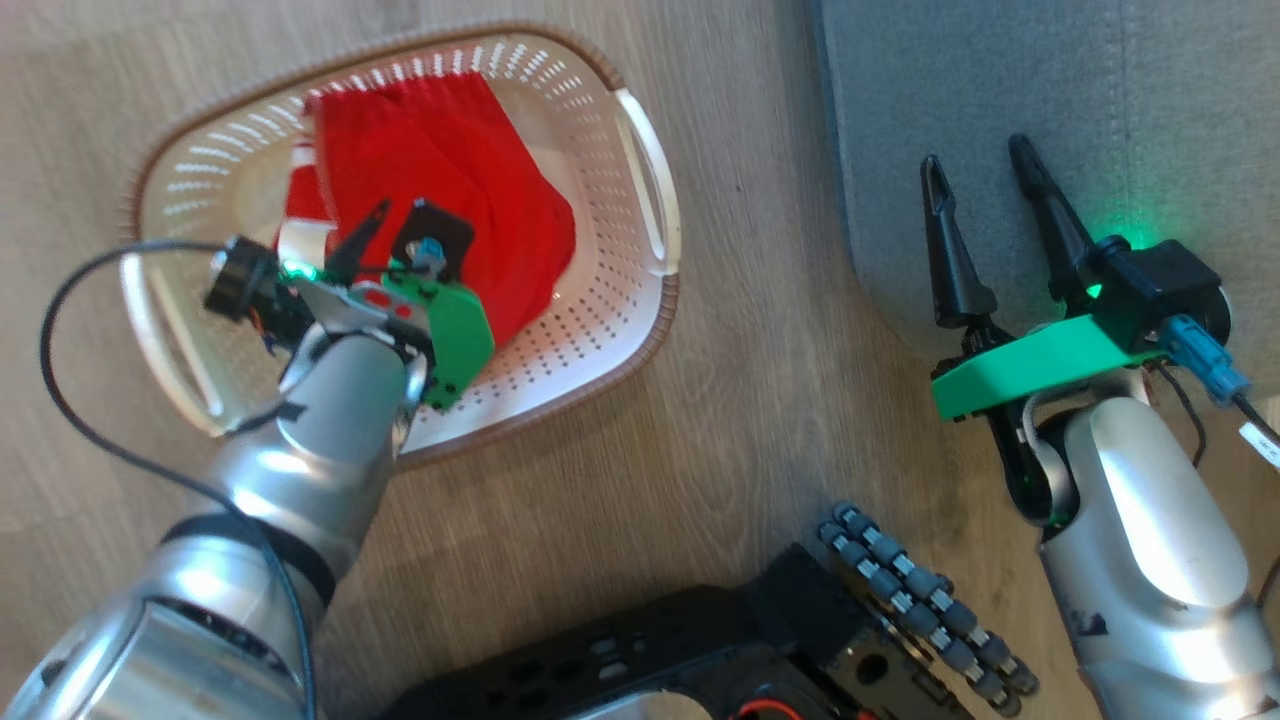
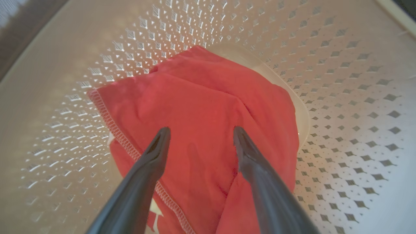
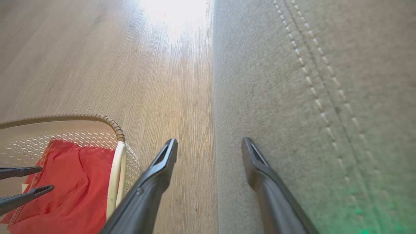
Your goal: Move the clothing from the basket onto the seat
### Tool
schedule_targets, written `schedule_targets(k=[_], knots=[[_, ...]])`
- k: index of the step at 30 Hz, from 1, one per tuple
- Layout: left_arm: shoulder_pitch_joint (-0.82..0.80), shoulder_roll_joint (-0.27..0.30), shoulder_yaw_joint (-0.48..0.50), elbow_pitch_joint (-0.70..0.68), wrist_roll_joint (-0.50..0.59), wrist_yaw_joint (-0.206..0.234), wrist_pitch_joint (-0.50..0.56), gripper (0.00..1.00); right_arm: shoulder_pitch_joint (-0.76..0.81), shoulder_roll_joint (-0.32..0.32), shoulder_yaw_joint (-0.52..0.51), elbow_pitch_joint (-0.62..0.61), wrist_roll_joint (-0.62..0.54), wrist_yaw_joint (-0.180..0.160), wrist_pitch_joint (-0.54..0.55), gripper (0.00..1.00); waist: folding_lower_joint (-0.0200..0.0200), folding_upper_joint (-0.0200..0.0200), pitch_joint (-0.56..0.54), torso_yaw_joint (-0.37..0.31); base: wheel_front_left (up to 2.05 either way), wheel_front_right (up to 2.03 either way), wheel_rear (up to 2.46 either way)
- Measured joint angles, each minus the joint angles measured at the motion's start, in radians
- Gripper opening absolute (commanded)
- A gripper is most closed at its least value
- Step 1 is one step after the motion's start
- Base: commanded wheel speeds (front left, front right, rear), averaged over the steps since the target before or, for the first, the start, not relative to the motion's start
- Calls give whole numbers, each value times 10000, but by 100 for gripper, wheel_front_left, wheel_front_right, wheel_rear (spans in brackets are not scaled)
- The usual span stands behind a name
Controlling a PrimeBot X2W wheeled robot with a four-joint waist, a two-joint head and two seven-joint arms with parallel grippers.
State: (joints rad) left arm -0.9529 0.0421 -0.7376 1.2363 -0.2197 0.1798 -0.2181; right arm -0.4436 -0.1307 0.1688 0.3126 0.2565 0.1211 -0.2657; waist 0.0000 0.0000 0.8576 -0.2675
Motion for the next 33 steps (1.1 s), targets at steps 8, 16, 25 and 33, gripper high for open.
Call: schedule_targets(k=[8, 16, 25, 33], knots=[[-735, 38, -541, 495, 466, 82, 867, 100, -7, 52, 107, -614, -21, -50, -242, 100, -1, 0, 819, -331, 0, 0, 0], [-1100, 359, -1001, 621, 779, 142, 2299, 100, -59, 146, 176, -794, -102, -81, -301, 100, -1, 0, 1095, -536, 0, 0, 0], [-1189, 621, -1168, 619, 727, 105, 3365, 100, -42, 151, 222, -968, -102, -82, -328, 100, -1, 0, 1256, -595, 0, 0, 0], [-1191, 627, -1419, 614, 727, -192, 3944, 100, 53, 150, 140, -1185, -105, -84, -387, 100, -1, 0, 1408, -532, 0, 0, 0]])
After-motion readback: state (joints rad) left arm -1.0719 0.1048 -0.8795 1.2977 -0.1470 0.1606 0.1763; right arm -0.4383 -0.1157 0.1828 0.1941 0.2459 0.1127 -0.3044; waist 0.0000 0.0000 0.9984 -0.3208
